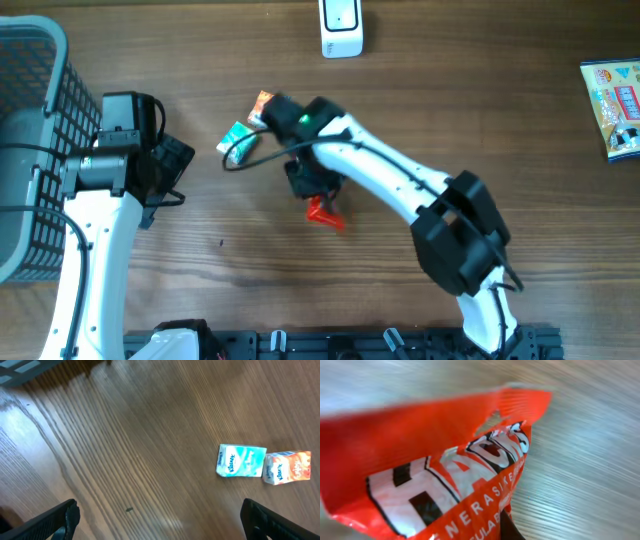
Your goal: Scan the item barcode
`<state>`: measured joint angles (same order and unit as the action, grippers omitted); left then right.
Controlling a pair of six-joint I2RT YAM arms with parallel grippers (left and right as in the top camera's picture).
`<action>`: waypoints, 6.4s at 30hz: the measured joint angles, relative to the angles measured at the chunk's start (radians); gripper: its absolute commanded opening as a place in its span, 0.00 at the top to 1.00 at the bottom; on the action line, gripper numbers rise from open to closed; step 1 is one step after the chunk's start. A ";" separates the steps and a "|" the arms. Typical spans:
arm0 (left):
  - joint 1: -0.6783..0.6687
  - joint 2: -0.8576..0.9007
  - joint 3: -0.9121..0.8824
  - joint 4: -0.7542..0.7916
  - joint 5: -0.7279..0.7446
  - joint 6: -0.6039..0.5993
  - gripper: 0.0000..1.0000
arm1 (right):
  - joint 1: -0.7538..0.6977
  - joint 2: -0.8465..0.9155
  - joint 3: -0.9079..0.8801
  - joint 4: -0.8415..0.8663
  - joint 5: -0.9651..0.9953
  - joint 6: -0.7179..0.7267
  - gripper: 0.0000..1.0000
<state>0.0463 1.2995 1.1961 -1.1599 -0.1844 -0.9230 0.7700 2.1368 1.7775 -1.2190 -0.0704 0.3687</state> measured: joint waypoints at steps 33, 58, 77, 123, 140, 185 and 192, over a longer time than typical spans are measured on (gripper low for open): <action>0.000 0.000 0.000 -0.007 0.004 0.000 0.00 | -0.277 -0.205 -0.431 0.405 -0.268 -0.040 0.96; 0.000 0.000 0.000 -0.008 0.004 0.000 0.00 | -0.355 -0.085 -0.533 0.554 -0.642 0.026 0.96; 0.000 0.000 0.000 -0.007 0.004 0.000 0.00 | -0.603 -0.138 -0.518 0.466 -0.445 -0.151 0.96; 0.000 0.000 0.000 -0.009 0.005 0.000 0.00 | -0.542 -0.338 -0.451 0.241 -0.323 -0.034 0.96; 0.000 0.000 0.000 -0.008 0.004 0.000 0.00 | -0.533 -0.209 -0.384 0.319 -0.272 -0.140 0.96; 0.000 0.000 0.000 -0.008 0.011 0.000 0.00 | -0.622 -0.224 -0.885 0.968 -0.948 0.225 0.00; 0.000 0.000 0.000 -0.008 0.011 0.000 0.00 | -0.676 -0.245 -0.713 0.558 -0.663 0.034 0.00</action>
<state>0.0463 1.2991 1.1961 -1.1675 -0.1738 -0.9230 0.0944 1.8919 1.0641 -0.6613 -0.7338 0.4026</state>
